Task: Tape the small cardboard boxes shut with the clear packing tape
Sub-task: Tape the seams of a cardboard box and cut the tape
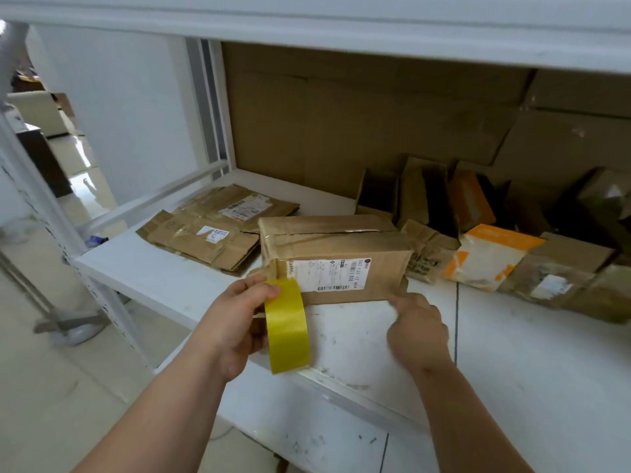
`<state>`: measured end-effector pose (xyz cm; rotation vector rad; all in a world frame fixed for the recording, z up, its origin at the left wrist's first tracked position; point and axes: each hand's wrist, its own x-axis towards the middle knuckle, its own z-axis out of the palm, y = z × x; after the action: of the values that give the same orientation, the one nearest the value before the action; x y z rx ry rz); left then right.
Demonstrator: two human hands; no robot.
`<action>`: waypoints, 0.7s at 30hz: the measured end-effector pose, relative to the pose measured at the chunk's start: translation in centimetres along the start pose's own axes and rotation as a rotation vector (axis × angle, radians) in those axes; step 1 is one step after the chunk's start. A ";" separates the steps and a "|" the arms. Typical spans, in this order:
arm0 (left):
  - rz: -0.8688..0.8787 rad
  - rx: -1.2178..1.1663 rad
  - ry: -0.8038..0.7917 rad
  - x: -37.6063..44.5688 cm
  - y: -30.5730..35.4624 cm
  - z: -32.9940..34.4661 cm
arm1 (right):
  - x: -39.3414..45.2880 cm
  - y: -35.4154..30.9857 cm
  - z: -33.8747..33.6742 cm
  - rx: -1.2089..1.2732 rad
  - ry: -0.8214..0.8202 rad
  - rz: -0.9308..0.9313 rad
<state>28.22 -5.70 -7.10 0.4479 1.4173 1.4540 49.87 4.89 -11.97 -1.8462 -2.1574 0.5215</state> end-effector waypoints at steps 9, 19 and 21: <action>0.022 -0.033 0.063 -0.8 -0.4 0.8 | 2.8 2.8 -1.4 -0.384 -0.025 -0.076; 0.004 0.003 0.009 -1.1 -0.3 0.5 | 2.3 3.1 -2.3 -0.489 0.000 -0.080; -0.008 -0.001 0.005 -1.0 -0.3 0.5 | 1.8 2.6 -2.1 -0.519 0.011 -0.086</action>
<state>29.21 -6.34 -6.88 0.4378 1.4209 1.4497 52.82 7.20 -11.24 -1.9669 -2.5211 -0.0823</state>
